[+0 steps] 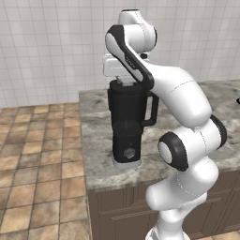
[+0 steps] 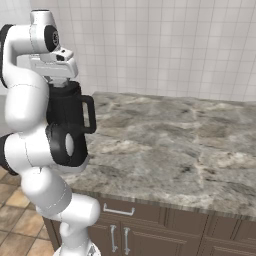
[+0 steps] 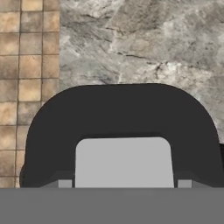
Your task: Close the lid blender by securely placing the lid on top.
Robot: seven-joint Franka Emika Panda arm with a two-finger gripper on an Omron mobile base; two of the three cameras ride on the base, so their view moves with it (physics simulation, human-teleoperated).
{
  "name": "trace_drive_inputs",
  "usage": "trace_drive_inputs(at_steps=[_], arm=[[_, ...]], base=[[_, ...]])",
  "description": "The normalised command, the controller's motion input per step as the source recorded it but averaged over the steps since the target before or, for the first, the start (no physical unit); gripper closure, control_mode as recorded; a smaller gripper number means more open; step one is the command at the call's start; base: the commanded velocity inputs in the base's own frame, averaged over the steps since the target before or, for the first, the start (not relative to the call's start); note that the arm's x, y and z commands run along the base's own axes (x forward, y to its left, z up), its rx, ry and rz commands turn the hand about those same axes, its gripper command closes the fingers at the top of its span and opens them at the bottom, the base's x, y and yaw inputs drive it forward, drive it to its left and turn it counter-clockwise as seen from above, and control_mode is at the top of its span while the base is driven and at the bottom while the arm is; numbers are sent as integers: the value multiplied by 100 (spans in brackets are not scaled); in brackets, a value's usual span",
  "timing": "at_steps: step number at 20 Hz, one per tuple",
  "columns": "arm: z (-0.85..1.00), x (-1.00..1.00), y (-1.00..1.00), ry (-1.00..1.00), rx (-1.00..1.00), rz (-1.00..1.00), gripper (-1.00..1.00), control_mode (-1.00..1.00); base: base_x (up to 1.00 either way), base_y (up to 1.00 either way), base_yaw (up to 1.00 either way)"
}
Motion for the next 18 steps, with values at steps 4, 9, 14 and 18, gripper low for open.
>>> trace_drive_inputs(at_steps=[4, 9, 14, 18], arm=[[-35, -4, 0, -3, 0, 0, 100, -100], [-57, -28, -5, -15, 0, 0, 100, -100], [-40, -8, 0, -3, 0, 0, 100, -100], [-33, -2, 0, 0, 0, 0, -100, -100]], base=[[0, 0, 0], [0, 0, 0], [0, 0, 0], [0, 0, 0]])
